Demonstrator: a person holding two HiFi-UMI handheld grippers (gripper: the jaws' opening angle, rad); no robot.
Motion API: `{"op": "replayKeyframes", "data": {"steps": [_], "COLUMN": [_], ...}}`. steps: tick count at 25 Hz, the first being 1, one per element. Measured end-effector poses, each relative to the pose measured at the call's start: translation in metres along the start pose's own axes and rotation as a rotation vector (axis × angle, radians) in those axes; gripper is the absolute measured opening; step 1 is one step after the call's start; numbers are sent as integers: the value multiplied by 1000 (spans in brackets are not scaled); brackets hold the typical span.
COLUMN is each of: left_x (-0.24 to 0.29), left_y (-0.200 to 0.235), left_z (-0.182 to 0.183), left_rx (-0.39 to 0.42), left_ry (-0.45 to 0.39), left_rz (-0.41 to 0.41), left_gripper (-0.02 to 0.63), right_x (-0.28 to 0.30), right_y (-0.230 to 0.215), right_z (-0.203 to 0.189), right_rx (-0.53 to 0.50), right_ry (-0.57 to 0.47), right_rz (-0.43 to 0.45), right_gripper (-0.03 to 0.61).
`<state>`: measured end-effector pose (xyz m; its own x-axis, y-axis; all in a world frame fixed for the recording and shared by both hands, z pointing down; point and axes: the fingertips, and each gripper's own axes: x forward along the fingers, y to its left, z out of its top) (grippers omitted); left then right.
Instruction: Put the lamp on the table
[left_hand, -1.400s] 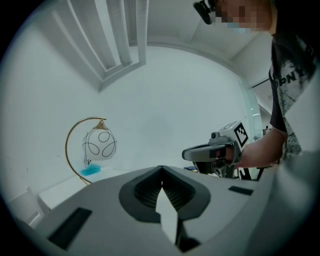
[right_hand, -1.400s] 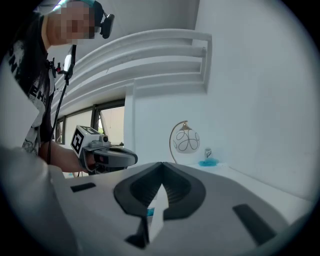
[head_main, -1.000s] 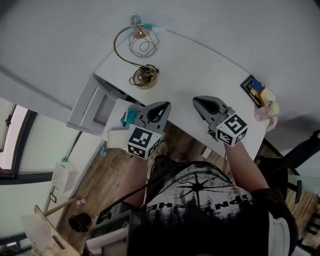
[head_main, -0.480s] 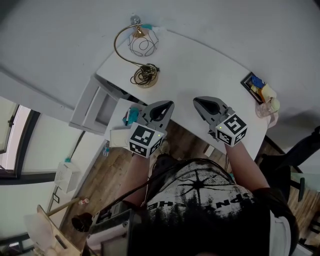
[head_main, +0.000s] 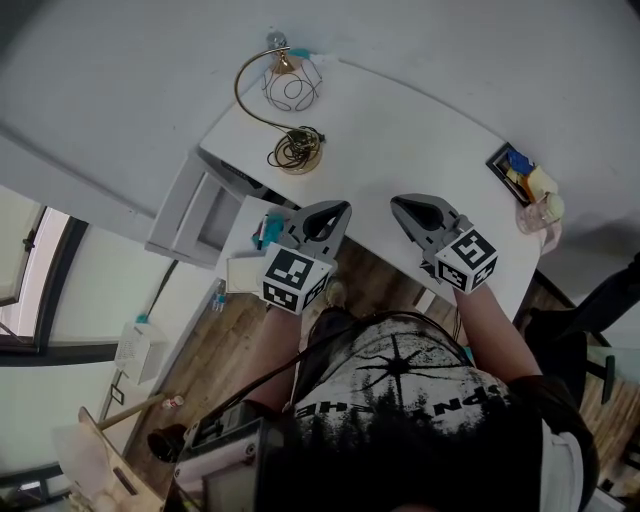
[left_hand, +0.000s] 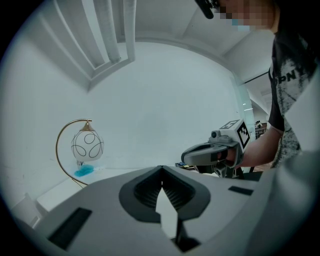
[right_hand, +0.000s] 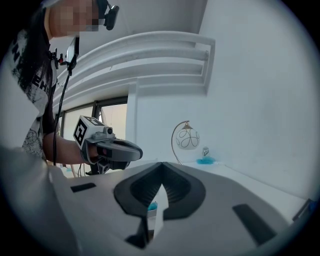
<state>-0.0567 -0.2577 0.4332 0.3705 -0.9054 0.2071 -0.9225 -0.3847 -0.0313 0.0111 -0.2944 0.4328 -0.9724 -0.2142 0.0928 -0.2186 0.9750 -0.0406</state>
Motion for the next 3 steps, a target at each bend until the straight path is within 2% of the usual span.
{"op": "replayKeyframes", "data": {"steps": [3], "left_x": [-1], "left_y": [-2], "left_z": [0], "left_rx": [0], "left_ry": [2], "left_rz": [-2], "left_gripper": [15], "right_x": [-1], "right_y": [2], "right_z": [-1], "right_rx": [-2], "right_ry": [0], "right_rz": [1], "right_gripper": [18]}}
